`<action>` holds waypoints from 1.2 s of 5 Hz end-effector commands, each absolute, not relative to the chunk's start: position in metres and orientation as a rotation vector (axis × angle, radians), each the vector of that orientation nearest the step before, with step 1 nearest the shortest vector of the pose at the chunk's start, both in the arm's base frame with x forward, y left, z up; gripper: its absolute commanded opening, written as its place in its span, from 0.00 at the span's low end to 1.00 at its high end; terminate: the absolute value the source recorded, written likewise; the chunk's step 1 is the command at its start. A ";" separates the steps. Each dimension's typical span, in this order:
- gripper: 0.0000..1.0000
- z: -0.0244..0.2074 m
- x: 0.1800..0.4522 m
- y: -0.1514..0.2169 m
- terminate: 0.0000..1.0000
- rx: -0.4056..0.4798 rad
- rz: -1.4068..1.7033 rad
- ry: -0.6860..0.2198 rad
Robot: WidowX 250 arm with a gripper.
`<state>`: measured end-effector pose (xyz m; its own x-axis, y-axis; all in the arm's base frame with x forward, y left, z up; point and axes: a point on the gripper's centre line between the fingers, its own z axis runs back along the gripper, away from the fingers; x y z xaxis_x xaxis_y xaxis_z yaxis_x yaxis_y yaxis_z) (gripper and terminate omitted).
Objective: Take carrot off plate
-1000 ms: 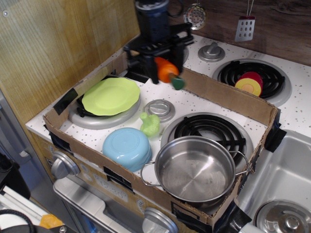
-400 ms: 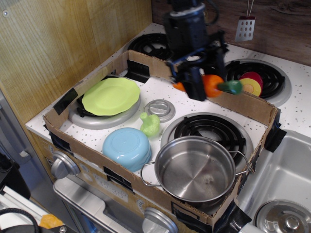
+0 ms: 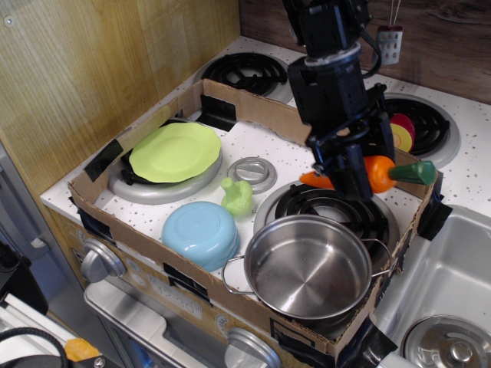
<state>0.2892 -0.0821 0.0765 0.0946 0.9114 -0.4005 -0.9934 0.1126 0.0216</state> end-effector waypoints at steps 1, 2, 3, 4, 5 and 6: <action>0.00 0.087 0.306 -0.095 0.00 -0.367 1.461 0.259; 0.00 0.078 0.309 -0.098 0.00 -0.355 1.461 0.222; 0.00 0.067 0.307 -0.098 0.00 -0.299 1.417 0.128; 0.00 0.063 0.304 -0.095 0.00 -0.205 1.385 0.055; 0.00 0.057 0.300 -0.086 0.00 -0.176 1.351 0.022; 0.00 0.052 0.301 -0.074 0.00 -0.165 1.298 0.011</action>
<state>0.2904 -0.0797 0.0408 0.2768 0.9557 -0.1003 -0.9587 0.2677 -0.0957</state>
